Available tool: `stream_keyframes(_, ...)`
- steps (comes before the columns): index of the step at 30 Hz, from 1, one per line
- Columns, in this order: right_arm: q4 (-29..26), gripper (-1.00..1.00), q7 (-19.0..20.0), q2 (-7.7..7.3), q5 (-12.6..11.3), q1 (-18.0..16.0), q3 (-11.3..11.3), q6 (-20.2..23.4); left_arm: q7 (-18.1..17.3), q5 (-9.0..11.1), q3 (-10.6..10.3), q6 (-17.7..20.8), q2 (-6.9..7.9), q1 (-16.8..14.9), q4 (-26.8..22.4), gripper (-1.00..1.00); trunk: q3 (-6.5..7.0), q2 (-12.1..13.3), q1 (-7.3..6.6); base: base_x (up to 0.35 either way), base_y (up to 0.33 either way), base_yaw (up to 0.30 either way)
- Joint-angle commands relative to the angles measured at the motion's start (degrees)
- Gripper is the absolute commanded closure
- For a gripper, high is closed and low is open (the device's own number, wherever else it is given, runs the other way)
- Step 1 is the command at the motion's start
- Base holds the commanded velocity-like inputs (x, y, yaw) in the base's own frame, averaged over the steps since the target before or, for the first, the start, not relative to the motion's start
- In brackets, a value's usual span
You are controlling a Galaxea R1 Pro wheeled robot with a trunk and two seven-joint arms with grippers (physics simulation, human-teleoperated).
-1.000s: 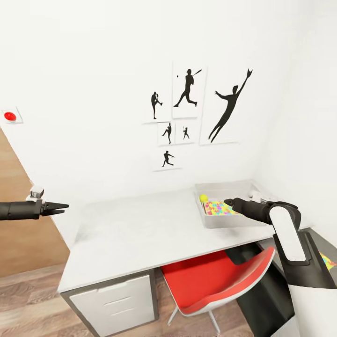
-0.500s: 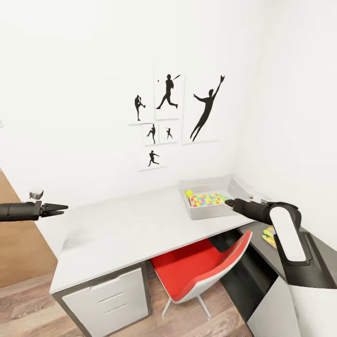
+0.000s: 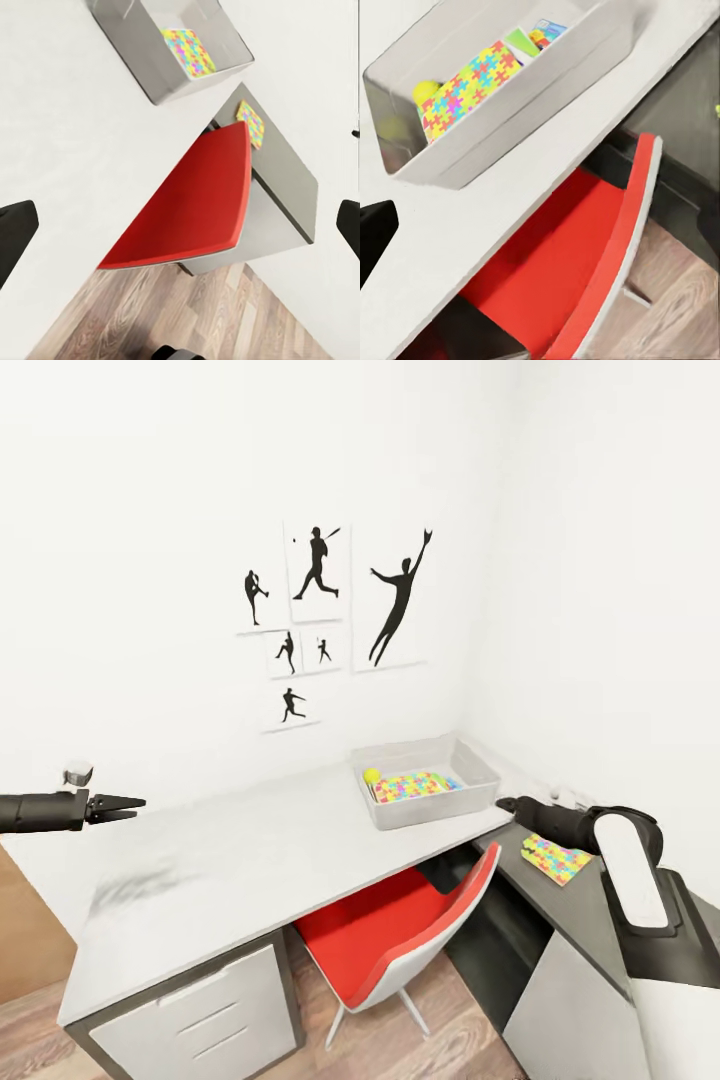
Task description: Put all the toys in the child's room - the three board games (two on the bed and one on the table), the two jigsaw puzzles on the table, and the tennis ball on the table - inside the toy box on the table in the child's room.
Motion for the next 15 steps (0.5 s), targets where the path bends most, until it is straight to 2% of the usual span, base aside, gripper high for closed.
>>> stream_keyframes(1, 0.1, -1.00, -0.2, -0.02, -0.7, 0.3, -1.3, 0.1, -0.4, -0.5, 0.2, 0.6, -0.02, 0.0, 0.0, -1.00, -0.07, -0.1, 0.04, 0.000, 0.000, -0.229)
stream_keyframes(6, 0.4, -1.00, 1.2, -0.11, -0.5, 3.3, -6.4, 0.0, -0.4, -0.5, 0.2, 0.6, -0.01, 0.0, 0.0, -1.00, 0.24, -0.1, 0.04, 0.000, 0.000, -0.231)
stream_keyframes(9, 0.2, -1.00, 2.3, -0.14, -0.5, 7.2, -11.9, 0.0, -0.4, -0.6, 0.2, 0.6, -0.04, 0.0, 0.0, -1.00, 0.40, -0.1, 0.04, 0.000, 0.000, -0.241)
stream_keyframes(10, 0.1, -1.00, 2.6, -0.14, -0.6, 8.1, -12.8, 0.0, -0.4, -0.6, 0.2, 0.6, -0.04, 0.0, 0.0, -1.00, 0.45, -0.1, 0.04, 0.000, 0.000, -0.239)
stream_keyframes(12, -0.2, -1.00, 4.0, -0.14, -0.6, 10.6, -15.2, 0.1, -0.4, -0.6, 0.1, 0.6, -0.05, 0.0, 0.0, -1.00, 0.55, -0.1, 0.04, 0.000, 0.000, -0.234)
stream_keyframes(15, -0.7, -1.00, 9.1, -0.15, -0.5, 15.3, -20.0, 0.1, -0.4, -0.7, 0.1, 0.6, -0.05, 0.0, 0.0, -1.00, 0.68, -0.1, 0.04, 0.000, 0.000, -0.211)
